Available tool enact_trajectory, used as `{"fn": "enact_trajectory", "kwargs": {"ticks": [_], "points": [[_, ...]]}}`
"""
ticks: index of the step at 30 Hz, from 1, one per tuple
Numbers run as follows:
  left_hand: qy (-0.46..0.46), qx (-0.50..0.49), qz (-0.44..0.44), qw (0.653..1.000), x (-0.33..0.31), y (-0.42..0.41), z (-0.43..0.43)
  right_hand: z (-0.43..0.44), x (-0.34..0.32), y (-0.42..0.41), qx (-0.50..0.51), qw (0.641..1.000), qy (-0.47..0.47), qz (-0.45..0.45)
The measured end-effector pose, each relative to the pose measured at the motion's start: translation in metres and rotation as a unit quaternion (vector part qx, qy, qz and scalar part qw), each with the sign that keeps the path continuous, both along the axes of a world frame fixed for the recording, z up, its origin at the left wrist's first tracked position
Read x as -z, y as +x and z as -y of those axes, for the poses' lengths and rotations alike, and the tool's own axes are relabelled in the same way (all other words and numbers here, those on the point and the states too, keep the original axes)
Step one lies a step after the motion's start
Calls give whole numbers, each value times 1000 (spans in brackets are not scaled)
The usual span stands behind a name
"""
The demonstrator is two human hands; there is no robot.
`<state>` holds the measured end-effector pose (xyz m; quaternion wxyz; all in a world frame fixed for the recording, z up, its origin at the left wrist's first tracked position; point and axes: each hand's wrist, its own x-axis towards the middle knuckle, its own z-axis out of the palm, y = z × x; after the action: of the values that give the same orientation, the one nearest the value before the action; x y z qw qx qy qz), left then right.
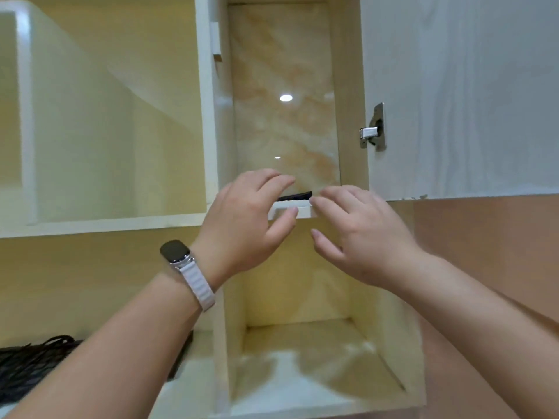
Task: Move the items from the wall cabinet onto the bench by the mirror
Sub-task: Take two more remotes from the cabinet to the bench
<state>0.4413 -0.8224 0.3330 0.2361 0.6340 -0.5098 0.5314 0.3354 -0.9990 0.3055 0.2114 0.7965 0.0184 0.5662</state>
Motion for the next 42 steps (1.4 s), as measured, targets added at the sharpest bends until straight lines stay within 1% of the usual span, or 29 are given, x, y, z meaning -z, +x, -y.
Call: {"fn": "enact_trajectory", "kwargs": {"ticks": [3, 6, 10, 14, 18, 21, 27, 31, 36, 42], "points": [[78, -44, -45, 995, -36, 5, 10, 8, -1, 8, 5, 1000, 0, 2], [177, -115, -85, 974, -71, 7, 29, 12, 4, 14, 6, 1000, -3, 24], [288, -228, -114, 923, -107, 16, 66, 15, 7, 20, -2, 999, -5, 54], [390, -329, -144, 848, -122, 30, 101, 16, 8, 20, -21, 998, -4, 59], [435, -374, -170, 801, -125, 41, 117, 19, 9, 18, -37, 998, -3, 42], [443, -380, -229, 779, -125, 55, 118, 19, 8, 18, -45, 998, 0, 38], [440, -343, -306, 771, -122, 75, 122, 20, 6, 20, -51, 999, 3, 18], [436, -336, -323, 770, -117, 77, 120, 21, 6, 20, -45, 999, 3, 16], [414, -313, -326, 790, -112, 62, 113, 19, 5, 18, -38, 999, 17, -3], [392, -225, -321, 832, -104, 32, 92, 12, 1, 8, -37, 996, 56, -62]]}}
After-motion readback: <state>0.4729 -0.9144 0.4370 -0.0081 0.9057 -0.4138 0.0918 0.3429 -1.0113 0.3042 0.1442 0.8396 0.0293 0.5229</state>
